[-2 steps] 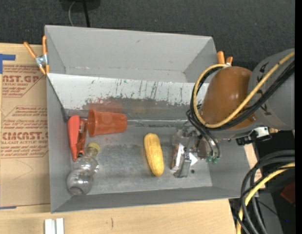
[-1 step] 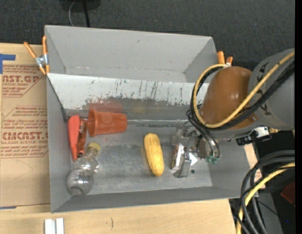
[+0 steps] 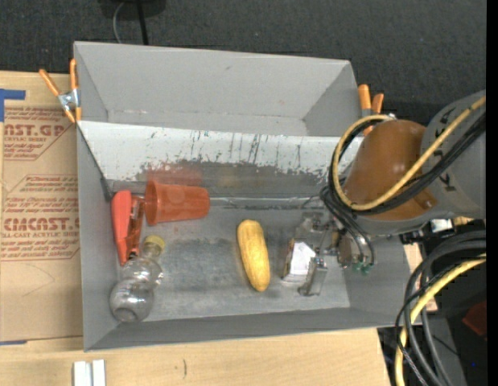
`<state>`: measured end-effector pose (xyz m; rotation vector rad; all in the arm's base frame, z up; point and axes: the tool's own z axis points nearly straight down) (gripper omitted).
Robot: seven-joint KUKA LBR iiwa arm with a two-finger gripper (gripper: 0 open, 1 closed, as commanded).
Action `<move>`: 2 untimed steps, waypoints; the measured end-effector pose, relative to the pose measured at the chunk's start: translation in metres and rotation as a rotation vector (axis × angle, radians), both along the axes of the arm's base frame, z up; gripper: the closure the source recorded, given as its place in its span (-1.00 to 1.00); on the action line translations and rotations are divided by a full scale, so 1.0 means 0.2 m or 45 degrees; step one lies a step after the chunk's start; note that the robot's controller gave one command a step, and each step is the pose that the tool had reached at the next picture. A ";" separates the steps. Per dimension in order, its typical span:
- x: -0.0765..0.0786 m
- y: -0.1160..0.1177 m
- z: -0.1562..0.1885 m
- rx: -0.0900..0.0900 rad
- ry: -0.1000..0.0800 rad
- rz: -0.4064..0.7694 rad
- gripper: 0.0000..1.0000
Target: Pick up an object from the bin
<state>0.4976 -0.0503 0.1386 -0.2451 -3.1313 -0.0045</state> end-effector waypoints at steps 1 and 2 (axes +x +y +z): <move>0.03 -0.17 -0.10 -0.006 0.013 0.130 -1.00; 0.05 -0.01 -0.21 -0.003 0.000 0.329 -1.00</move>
Offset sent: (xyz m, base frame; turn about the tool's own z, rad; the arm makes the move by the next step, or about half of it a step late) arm 0.0094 0.0395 -0.0686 -0.1166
